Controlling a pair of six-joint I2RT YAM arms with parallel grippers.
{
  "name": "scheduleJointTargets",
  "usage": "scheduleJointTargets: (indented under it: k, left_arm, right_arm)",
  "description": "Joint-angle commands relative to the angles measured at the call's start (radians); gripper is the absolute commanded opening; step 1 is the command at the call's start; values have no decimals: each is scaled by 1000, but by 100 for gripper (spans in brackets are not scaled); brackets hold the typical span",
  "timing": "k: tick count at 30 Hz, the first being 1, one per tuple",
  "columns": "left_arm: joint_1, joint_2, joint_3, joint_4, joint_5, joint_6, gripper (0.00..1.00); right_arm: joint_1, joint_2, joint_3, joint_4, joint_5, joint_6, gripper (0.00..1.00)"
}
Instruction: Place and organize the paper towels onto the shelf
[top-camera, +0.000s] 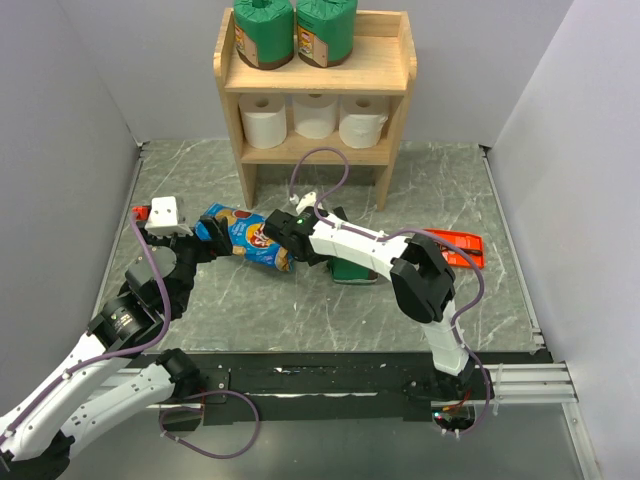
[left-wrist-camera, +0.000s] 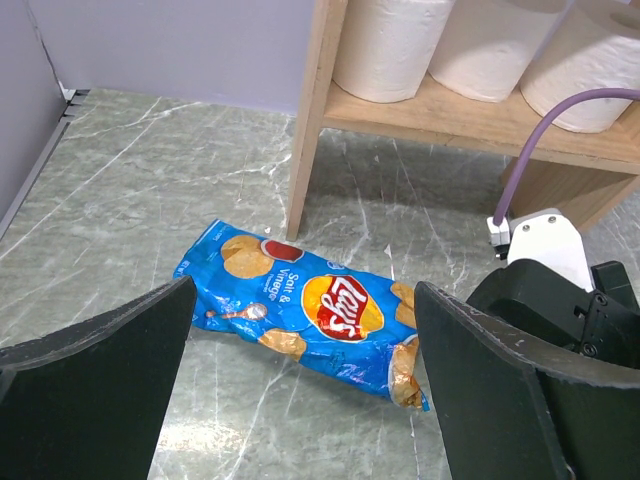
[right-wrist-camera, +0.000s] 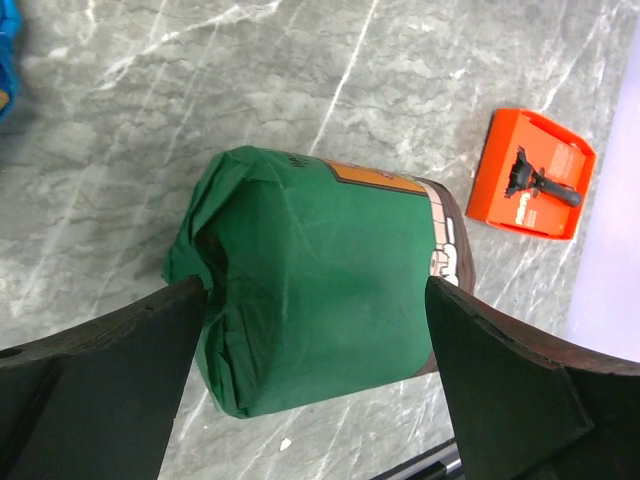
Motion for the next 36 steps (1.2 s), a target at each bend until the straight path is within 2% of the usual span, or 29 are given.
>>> scheduleJointTargets:
  k: [1,14,18,27,33,36]
  left_arm:
    - [3,-3,9,25,1,-7,96]
    - [3,-5,9,27,7,-7,96]
    - [3,-6,6,27,5,-5,96]
    - [3,-2,9,25,10,-7,96]
    - [3,0,7,27,10,-9,96]
    - [3,1,7,25,14,-10,96]
  right_arm:
    - [0,-31,33,40,-1,-16,97]
    - [-11,82,50,-49,54,38,97]
    - [-15,73,22,-75,72,79,94]
    - [-27,-27,-109,-21,69,88,63]
    - [-38,-160,-238,107,57,70,60]
    - [-47,-286,-350,259,33,12,58]
